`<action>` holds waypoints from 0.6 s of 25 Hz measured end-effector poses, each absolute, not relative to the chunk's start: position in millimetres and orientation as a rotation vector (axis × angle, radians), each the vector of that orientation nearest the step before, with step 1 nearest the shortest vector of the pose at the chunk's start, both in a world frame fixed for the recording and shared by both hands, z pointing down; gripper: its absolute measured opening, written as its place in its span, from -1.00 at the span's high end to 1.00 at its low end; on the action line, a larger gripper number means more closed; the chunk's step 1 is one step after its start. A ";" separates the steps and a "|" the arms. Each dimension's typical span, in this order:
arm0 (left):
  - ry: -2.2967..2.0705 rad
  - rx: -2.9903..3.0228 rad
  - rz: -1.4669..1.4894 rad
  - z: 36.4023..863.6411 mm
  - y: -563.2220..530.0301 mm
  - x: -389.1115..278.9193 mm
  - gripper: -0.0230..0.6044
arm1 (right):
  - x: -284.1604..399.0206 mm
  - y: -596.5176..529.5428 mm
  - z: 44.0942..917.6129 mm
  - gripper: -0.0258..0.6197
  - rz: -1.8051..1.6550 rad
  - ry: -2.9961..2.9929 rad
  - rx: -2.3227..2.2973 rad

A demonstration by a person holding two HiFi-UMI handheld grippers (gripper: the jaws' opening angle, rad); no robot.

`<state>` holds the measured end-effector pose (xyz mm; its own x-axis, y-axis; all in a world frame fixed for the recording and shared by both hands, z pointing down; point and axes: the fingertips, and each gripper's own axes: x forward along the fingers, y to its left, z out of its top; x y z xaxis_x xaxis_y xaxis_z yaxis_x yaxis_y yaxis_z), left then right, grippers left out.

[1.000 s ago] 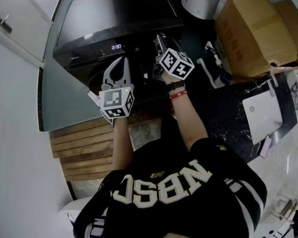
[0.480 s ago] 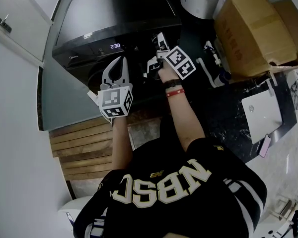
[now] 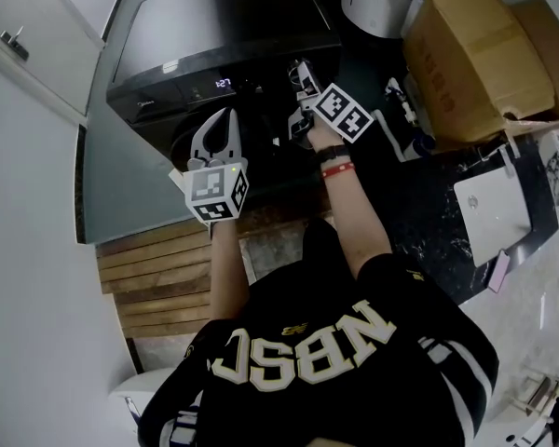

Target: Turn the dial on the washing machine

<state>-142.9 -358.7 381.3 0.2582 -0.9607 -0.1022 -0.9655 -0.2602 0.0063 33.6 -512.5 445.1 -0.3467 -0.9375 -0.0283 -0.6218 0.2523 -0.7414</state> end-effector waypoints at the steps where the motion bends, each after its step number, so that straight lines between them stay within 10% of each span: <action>1: 1.867 -2.447 0.131 379.6 -355.8 -142.1 0.88 | 35.2 -507.0 444.4 0.08 -0.858 2.096 -1.438; 15: 1.788 -2.494 0.125 375.2 -306.5 -127.4 0.88 | 34.4 -388.8 424.4 0.47 -0.283 2.492 -1.723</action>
<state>-127.4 -306.5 375.2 0.3199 -0.9414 -0.1068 -0.9471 -0.3208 -0.0095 34.4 -388.8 424.4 -0.3554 -0.9344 0.0244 -0.9161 0.3431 -0.2075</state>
